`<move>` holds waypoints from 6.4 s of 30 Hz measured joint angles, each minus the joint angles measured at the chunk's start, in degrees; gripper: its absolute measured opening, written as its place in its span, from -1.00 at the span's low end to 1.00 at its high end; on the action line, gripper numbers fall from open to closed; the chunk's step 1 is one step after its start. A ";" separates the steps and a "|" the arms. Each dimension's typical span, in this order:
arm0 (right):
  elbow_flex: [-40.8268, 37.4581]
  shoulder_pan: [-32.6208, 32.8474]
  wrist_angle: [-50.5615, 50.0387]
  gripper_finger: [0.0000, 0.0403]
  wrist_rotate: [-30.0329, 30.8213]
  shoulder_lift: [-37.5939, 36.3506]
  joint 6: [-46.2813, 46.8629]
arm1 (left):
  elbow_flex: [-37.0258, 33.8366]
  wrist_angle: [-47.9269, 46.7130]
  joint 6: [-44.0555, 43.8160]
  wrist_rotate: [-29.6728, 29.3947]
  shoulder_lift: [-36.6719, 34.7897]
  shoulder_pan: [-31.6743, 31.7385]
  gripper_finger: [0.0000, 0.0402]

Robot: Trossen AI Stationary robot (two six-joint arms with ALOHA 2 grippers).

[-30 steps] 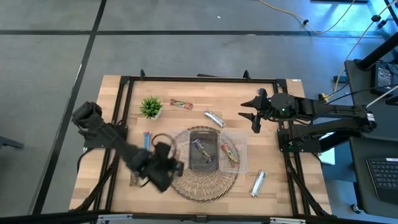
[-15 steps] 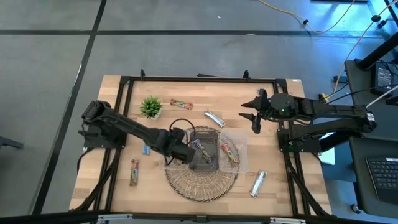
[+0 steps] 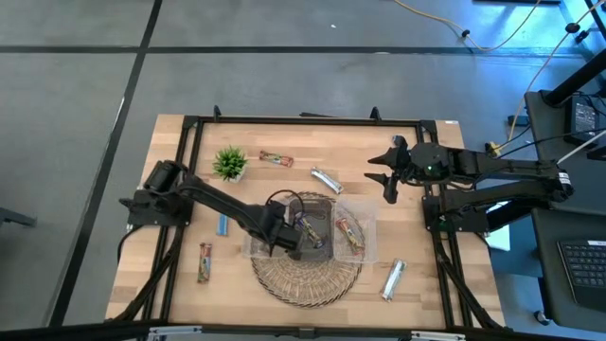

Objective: Pick and place Granola Bars by type
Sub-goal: Put the yellow granola bar into the left transparent bin

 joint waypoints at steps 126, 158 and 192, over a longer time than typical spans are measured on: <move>13.06 46.74 -31.54 0.49 -20.48 40.90 120.56 | -41.94 45.40 55.34 -4.07 -68.00 7.45 -0.23; 7.27 47.10 -11.08 0.34 -20.42 52.17 122.97 | -41.92 45.45 53.70 -4.03 -67.95 7.39 -0.23; 10.60 50.00 -11.78 -0.65 -24.38 52.30 108.21 | -41.92 45.49 52.67 -4.10 -67.95 7.39 -0.23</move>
